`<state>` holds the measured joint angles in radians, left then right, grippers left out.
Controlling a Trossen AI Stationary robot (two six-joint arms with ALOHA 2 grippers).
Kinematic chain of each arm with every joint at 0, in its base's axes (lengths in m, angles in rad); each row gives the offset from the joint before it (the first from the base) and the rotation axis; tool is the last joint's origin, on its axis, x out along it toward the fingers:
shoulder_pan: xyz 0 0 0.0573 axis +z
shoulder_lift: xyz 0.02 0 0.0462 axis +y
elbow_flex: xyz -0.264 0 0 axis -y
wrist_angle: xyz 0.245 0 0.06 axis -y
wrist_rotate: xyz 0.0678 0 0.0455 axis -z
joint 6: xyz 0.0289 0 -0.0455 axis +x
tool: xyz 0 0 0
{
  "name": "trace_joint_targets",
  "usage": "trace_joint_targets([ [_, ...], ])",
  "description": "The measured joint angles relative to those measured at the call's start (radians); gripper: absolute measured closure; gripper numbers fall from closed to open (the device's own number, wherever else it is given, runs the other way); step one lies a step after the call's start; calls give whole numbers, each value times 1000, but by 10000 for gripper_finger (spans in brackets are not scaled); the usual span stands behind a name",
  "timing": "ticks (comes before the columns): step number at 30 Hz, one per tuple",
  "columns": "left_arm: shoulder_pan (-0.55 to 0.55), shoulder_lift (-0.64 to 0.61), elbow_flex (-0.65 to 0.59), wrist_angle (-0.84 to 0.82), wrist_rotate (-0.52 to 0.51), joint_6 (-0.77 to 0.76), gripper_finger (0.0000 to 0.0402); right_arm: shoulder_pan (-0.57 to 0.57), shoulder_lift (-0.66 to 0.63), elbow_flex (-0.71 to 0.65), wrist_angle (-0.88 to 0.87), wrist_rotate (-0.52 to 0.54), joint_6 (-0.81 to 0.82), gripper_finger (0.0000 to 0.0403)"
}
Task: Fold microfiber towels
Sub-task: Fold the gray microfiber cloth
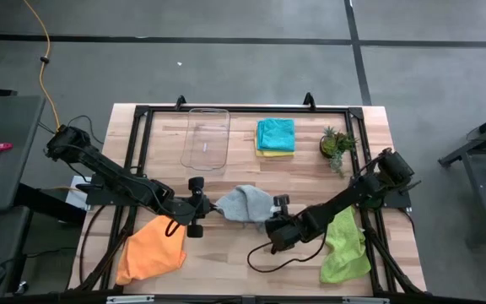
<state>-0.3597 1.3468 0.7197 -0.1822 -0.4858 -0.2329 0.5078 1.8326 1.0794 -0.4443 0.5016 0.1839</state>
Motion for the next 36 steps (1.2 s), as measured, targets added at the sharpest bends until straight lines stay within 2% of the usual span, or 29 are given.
trace_joint_targets([
  [4, -2, -30, 13, -10, -62, 0, 401, 11, -90, 0, -11, 83, -9, 400],
  [8, -34, -111, 20, -9, -167, -22, 401, 27, -246, 0, -64, 189, -9, 401],
  [10, -66, -156, 20, -23, -264, -40, 401, 39, -333, 0, -72, 259, -9, 401],
  [16, -228, -247, 21, -12, -684, -34, 401, 65, -564, 0, -27, 438, -42, 402],
  [18, -273, -255, 21, -9, -762, -16, 401, 60, -608, 1, 1, 463, -54, 402],
  [20, -298, -254, 22, -10, -774, 0, 401, 50, -630, 1, 8, 463, -46, 402],
  [24, -308, -245, 22, -16, -723, 9, 401, 34, -621, 1, -14, 420, 55, 402],
  [27, -307, -245, 21, -22, -693, 31, 401, 27, -570, 0, -55, 413, 124, 402],
  [36, -307, -245, 21, -16, -685, 26, 401, 28, -424, -28, -134, 456, 295, 403],
])
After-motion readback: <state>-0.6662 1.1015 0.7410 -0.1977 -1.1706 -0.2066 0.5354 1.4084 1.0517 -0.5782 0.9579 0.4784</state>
